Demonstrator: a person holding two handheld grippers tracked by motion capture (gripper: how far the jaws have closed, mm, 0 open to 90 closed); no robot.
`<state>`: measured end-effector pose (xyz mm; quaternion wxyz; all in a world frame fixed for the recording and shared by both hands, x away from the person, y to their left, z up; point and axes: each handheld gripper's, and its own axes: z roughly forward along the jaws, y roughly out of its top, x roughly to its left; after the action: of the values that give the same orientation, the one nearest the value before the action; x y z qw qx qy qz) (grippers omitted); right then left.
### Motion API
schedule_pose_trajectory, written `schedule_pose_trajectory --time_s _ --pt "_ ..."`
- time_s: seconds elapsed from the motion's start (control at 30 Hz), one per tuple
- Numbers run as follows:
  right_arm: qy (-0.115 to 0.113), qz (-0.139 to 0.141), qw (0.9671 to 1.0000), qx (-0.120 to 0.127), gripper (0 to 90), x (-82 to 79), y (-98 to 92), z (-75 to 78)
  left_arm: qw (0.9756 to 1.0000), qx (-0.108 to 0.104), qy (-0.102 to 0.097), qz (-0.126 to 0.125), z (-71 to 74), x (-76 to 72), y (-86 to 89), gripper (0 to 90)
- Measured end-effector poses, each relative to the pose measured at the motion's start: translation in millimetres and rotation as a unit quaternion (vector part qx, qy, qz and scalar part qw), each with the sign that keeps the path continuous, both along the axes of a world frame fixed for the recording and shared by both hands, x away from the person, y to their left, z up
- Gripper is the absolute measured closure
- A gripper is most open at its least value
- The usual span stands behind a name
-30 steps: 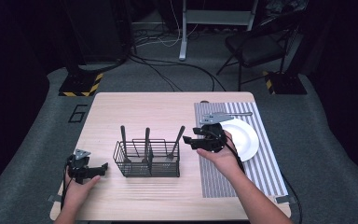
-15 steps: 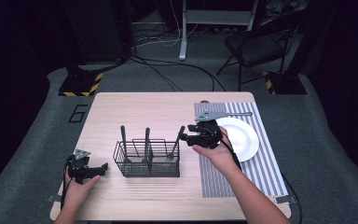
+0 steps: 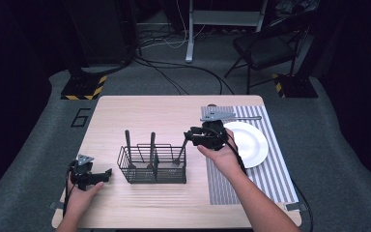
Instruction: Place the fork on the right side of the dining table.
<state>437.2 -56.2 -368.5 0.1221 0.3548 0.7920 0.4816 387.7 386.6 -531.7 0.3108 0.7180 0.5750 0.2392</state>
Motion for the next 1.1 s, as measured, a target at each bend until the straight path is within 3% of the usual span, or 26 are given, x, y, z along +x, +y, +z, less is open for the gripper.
schedule_pose_trajectory --time_s 0.37,0.73,0.83,1.1 --pt "0.015 0.006 0.9998 0.006 71.9 4.7 1.0 -2.2 1.0000 0.000 0.000 0.000 0.0 0.0 0.0 0.2" --pt "0.012 0.013 0.9997 0.016 81.3 2.0 2.8 -0.1 1.0000 0.000 0.000 0.000 0.0 0.0 0.0 0.2" --pt "0.012 0.022 0.9993 0.027 83.2 -1.8 4.7 2.1 1.0000 0.000 0.000 0.000 0.0 0.0 0.0 0.2" --pt "0.009 0.049 0.9983 0.029 86.5 -12.4 15.5 10.0 1.0000 0.000 0.000 0.000 0.0 0.0 0.0 0.2"
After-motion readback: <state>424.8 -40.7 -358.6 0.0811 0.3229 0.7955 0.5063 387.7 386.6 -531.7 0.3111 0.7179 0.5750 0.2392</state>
